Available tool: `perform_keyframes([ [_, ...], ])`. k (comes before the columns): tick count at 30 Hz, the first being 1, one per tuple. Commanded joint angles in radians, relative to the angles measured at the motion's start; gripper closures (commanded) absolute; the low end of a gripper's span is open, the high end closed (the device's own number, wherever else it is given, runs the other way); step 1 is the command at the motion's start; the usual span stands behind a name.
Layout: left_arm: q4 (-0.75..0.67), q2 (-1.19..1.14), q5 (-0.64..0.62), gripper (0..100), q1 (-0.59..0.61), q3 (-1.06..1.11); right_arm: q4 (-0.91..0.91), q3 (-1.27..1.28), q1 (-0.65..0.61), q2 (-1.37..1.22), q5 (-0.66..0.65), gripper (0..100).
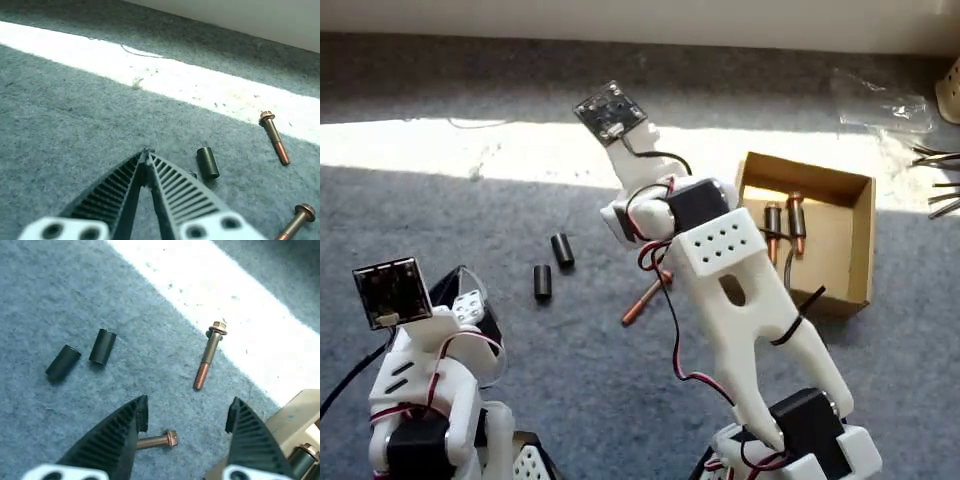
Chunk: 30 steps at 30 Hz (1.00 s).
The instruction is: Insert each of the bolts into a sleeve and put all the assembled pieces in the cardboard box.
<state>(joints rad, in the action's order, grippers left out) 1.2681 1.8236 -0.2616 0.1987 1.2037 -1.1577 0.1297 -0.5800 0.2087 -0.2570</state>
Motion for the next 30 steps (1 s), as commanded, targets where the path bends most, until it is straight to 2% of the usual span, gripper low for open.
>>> perform_keyframes([
  [1,-0.003,0.001,0.021,99,0.166,-0.044,0.076,0.013,-0.044,0.031,0.049,76.8],
  [4,-0.003,0.001,0.02,99,0.24,-0.027,0.097,0.018,-0.077,0.028,0.078,76.8],
  [8,-0.008,0.001,0.02,99,0.249,0.027,0.051,-0.012,-0.105,-0.033,0.147,76.8],
  [15,-0.072,0.001,0.02,99,0.249,0.085,-0.088,-0.303,-0.153,-0.283,0.152,76.8],
  [19,-0.106,0.001,0.02,99,0.249,0.114,-0.162,-0.512,-0.159,-0.432,0.221,76.8],
  [23,-0.114,0.001,0.02,99,0.249,0.13,-0.216,-0.68,-0.159,-0.572,0.226,76.8],
  [30,-0.114,0.001,0.021,99,0.248,0.133,-0.228,-0.898,-0.16,-0.822,0.255,76.8],
])
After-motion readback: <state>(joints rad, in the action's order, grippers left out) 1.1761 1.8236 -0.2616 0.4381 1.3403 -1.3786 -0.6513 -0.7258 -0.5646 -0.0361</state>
